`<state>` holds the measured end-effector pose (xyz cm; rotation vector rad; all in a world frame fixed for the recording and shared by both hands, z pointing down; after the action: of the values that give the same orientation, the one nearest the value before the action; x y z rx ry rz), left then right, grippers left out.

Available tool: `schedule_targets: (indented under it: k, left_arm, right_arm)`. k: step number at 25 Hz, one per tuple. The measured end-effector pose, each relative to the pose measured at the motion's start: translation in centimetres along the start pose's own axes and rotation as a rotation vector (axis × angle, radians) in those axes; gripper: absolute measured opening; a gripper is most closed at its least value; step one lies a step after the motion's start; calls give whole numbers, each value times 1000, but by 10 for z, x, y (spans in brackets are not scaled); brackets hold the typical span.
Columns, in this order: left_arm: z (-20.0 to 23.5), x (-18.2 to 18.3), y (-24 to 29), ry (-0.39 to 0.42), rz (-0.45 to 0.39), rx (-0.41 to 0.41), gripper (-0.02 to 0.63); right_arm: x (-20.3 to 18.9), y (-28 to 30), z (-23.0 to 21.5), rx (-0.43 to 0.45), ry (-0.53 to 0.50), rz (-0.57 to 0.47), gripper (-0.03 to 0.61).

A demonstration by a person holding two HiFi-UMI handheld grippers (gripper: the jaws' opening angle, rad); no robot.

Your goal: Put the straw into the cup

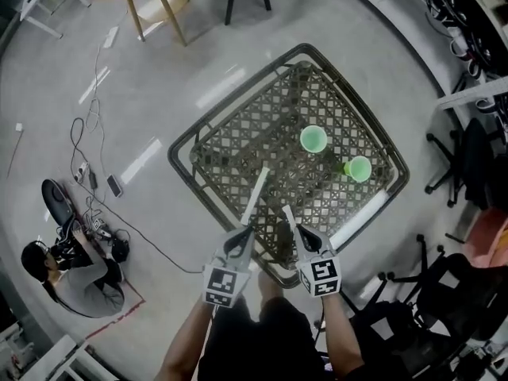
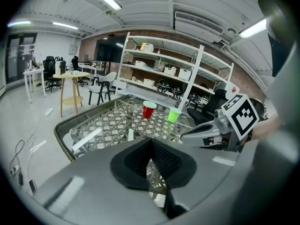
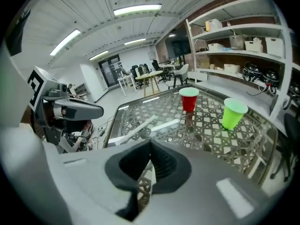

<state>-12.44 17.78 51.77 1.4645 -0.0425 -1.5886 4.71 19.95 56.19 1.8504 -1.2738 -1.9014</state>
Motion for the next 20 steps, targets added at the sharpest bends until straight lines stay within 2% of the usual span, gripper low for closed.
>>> schedule_targets:
  k: [6,12,20]
  left_arm:
    - [6,-5,17,-21,15,11,6]
    - [6,-15,24,-41,39,11,6]
    - [12,-28,27,-66,60,19,6]
  right_arm:
    - [-13,28,-6,48,1,75,35]
    - [-22,45,-7,51,-15,123,137]
    - [-37,63,-6,43,-22,187,153]
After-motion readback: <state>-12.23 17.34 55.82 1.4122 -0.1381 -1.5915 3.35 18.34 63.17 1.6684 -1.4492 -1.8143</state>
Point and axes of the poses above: the fingertips, and each gripper's own axes: y forward along the fingers, z to its left, x out of its top, the point moved 5 cm from there along -y, backward along the fingers, and after that the axes turned 5 degrees about -y, right-handed, at the moved point
